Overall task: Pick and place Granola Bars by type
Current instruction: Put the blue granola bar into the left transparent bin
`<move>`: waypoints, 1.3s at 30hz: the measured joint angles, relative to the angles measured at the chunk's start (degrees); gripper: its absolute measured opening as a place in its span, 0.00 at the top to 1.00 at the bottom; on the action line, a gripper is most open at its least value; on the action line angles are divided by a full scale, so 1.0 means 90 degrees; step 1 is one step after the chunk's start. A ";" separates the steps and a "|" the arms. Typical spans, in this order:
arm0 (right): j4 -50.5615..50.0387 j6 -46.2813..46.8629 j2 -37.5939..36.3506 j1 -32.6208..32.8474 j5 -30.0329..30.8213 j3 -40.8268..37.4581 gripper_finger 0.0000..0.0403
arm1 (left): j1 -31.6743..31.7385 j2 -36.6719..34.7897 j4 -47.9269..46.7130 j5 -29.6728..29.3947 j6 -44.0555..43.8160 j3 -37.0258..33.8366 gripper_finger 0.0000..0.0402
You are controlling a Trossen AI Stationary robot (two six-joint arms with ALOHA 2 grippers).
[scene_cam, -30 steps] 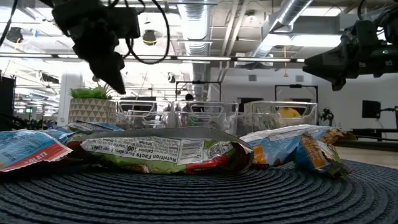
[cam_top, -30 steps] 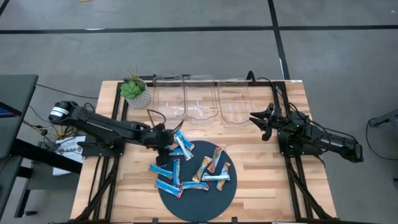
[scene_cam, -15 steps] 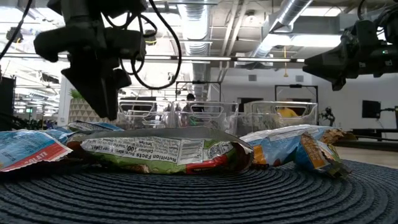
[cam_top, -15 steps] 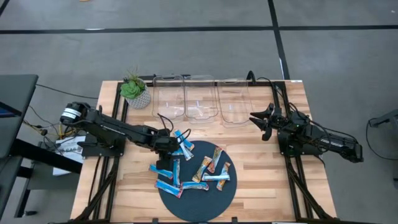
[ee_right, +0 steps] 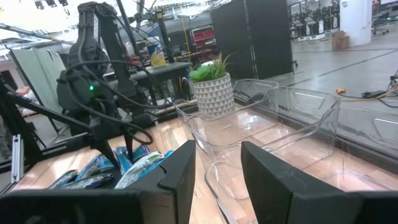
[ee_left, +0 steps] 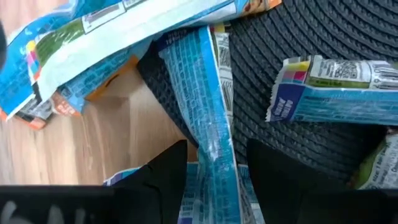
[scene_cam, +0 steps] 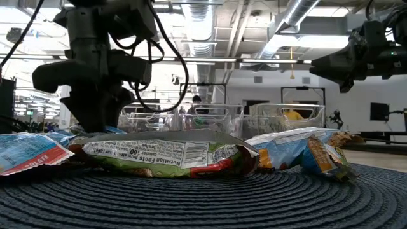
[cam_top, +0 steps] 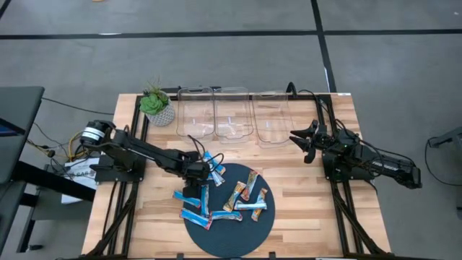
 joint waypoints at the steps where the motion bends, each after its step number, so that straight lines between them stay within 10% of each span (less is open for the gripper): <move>1: -0.0001 0.0000 0.0001 0.0001 0.0000 0.0001 0.70 | 0.0000 0.0001 -0.0004 0.0000 0.0000 0.0000 0.60; 20: -0.0002 0.0000 -0.0001 0.0002 0.0000 0.0002 0.70 | 0.0000 0.0001 -0.0015 0.0077 -0.0005 0.0000 0.92; 39: -0.0002 0.0000 -0.0002 0.0000 0.0000 0.0002 0.70 | 0.0000 -0.0336 0.0060 0.0077 0.0305 0.0562 0.89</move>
